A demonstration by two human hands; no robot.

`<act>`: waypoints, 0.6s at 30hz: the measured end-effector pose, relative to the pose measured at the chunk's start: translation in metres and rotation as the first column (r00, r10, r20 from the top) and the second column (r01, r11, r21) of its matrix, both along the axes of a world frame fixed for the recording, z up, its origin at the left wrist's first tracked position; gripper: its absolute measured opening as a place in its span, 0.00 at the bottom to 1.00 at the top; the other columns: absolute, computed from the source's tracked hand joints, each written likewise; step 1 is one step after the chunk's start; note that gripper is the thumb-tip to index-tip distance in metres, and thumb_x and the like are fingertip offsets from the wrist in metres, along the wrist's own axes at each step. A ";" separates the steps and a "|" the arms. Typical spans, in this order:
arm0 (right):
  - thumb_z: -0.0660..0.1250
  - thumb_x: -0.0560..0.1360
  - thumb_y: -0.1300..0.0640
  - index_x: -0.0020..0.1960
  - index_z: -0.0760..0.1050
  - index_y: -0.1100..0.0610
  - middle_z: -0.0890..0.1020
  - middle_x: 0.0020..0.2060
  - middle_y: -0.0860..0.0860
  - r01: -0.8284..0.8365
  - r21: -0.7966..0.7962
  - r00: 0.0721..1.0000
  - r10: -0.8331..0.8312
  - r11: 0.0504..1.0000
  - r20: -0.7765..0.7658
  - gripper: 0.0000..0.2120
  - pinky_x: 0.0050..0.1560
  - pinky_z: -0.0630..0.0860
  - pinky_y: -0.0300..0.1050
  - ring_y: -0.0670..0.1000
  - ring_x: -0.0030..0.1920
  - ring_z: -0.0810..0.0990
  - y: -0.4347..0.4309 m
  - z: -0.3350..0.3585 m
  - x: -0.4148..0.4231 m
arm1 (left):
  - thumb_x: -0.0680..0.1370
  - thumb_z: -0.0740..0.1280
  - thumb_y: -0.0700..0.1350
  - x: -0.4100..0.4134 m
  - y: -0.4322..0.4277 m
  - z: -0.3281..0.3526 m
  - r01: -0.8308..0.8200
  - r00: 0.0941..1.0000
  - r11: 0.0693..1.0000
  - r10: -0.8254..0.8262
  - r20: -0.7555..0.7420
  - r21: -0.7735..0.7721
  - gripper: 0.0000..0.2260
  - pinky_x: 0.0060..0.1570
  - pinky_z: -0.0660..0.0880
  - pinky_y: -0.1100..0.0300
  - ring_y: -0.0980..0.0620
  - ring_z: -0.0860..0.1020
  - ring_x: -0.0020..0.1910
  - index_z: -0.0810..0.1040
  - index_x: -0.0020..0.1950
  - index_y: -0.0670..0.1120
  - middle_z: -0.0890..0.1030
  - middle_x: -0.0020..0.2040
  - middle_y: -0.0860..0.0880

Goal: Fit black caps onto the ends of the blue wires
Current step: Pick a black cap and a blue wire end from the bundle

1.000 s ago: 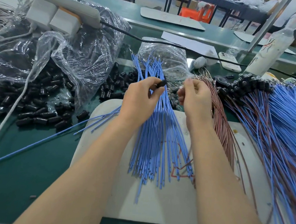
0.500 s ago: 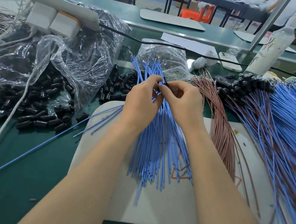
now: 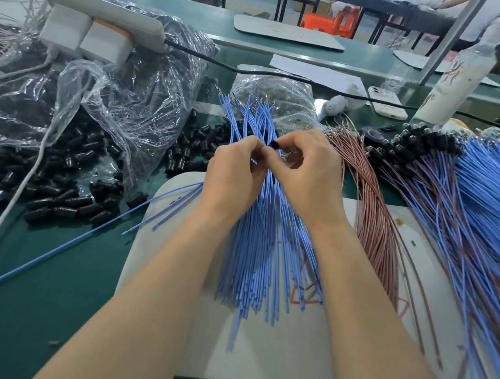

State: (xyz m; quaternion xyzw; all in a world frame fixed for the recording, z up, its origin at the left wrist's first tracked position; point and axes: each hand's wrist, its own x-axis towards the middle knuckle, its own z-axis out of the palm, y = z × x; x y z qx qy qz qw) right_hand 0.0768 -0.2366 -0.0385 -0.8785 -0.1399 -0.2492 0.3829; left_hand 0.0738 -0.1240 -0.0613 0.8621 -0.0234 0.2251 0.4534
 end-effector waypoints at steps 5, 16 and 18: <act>0.73 0.72 0.55 0.46 0.79 0.58 0.76 0.42 0.50 -0.034 -0.055 0.998 0.032 0.998 -0.047 0.07 0.46 0.72 0.38 0.45 0.39 0.73 -0.001 0.003 -0.002 | 0.73 0.66 0.38 0.000 0.004 0.002 0.007 1.000 1.000 -0.007 -0.024 0.010 0.03 0.38 0.76 0.52 0.46 0.78 0.36 0.77 0.40 0.44 0.79 0.34 0.48; 0.64 0.77 0.62 0.51 0.83 0.51 0.77 0.36 0.42 -0.143 0.067 0.958 0.156 0.987 -0.243 0.11 0.33 0.68 0.32 0.42 0.29 0.71 -0.012 0.013 -0.001 | 0.75 0.68 0.36 0.006 0.011 -0.002 0.077 0.997 0.992 -0.077 0.000 -0.104 0.01 0.46 0.77 0.59 0.54 0.81 0.38 0.79 0.44 0.40 0.82 0.36 0.51; 0.63 0.77 0.64 0.53 0.81 0.50 0.78 0.33 0.44 -0.148 0.124 0.947 0.177 0.981 -0.267 0.13 0.30 0.70 0.37 0.43 0.27 0.70 -0.015 0.016 -0.001 | 0.75 0.67 0.35 0.006 0.009 -0.001 0.093 0.996 0.988 -0.093 0.000 -0.126 0.02 0.48 0.78 0.57 0.52 0.81 0.40 0.79 0.44 0.40 0.81 0.35 0.51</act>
